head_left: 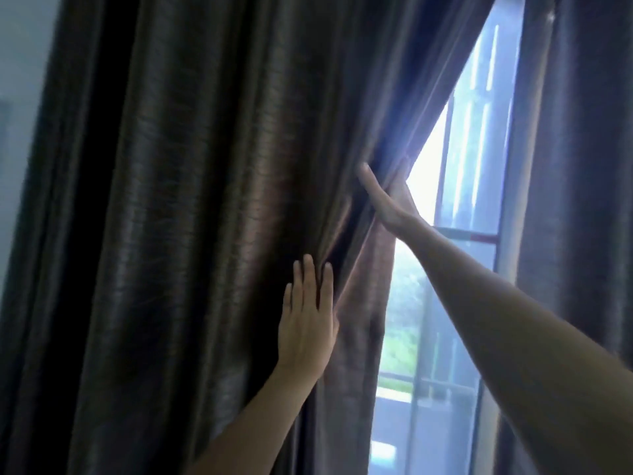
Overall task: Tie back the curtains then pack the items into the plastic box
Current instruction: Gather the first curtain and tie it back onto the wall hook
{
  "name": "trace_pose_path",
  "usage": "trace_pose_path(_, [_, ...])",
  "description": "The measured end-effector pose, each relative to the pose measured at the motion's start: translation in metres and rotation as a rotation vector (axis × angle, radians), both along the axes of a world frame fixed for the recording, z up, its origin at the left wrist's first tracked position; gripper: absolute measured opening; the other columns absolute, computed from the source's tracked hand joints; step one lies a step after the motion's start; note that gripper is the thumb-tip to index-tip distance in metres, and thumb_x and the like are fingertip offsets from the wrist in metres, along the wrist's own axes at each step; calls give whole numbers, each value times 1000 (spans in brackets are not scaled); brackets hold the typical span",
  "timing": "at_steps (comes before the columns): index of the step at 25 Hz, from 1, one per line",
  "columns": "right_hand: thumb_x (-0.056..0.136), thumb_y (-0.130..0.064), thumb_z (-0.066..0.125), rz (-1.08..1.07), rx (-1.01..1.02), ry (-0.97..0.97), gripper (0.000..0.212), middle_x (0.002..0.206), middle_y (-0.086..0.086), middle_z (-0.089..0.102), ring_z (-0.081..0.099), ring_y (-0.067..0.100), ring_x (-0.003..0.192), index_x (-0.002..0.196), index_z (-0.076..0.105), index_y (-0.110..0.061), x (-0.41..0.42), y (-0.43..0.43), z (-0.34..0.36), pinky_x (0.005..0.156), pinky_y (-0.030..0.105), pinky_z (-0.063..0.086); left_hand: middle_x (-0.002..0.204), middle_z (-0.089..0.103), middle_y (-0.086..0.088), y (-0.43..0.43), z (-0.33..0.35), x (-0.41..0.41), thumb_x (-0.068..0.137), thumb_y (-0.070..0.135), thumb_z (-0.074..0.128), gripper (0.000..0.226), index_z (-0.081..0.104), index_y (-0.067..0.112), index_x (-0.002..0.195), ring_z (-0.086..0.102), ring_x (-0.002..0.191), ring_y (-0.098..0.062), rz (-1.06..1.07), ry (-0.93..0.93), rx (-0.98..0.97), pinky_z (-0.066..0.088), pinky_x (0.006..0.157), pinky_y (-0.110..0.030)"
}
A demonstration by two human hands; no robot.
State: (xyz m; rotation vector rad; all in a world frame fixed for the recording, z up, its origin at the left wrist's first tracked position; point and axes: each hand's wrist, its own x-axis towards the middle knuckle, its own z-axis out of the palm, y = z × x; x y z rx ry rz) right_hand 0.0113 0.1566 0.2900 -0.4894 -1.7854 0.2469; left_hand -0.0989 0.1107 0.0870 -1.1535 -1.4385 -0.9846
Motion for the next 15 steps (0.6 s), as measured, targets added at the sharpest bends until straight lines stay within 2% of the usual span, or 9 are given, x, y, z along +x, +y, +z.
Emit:
trace_pose_path(2, [67,-84,51,13,-10,-16,102,137,-9,46,51,13,121,146,18,-28,-24,2,10,104,40,44,150,23,-18,0,6,-26,75,21,74,104,3,3,149,35,136,-31,36,-4,12,23,112,-43])
trace_pose_path(5, [67,-80,54,78,24,-10,104,135,-5,48,51,13,120,148,14,-27,-66,-10,25,105,39,43,150,27,-13,-7,18,-71,72,10,75,96,15,1,146,33,137,-28,86,24,54,11,113,-44])
trace_pose_path(9, [78,-61,62,204,109,-12,96,146,-5,34,39,15,132,148,4,-31,-129,-29,31,109,39,36,151,30,-14,-24,28,-136,67,9,79,97,21,2,145,29,138,-28,94,21,56,20,111,-46])
trace_pose_path(11, [79,-55,63,203,109,-14,95,145,-5,33,38,16,131,148,3,-28,-169,-37,31,109,38,35,150,29,-14,-32,31,-174,65,7,80,99,21,1,144,29,138,-28,86,26,66,21,108,-48])
trace_pose_path(13, [79,-54,64,173,107,1,95,138,-11,33,38,13,126,148,4,-29,-210,-47,33,108,37,35,150,28,-15,-41,35,-213,65,5,78,96,22,1,144,31,137,-29,80,38,79,22,108,-49])
trace_pose_path(15, [76,-61,64,149,93,9,95,131,-19,35,38,12,125,146,5,-36,-246,-56,37,109,41,34,149,29,-17,-49,38,-247,65,5,77,94,25,0,143,32,137,-31,58,21,91,24,107,-49])
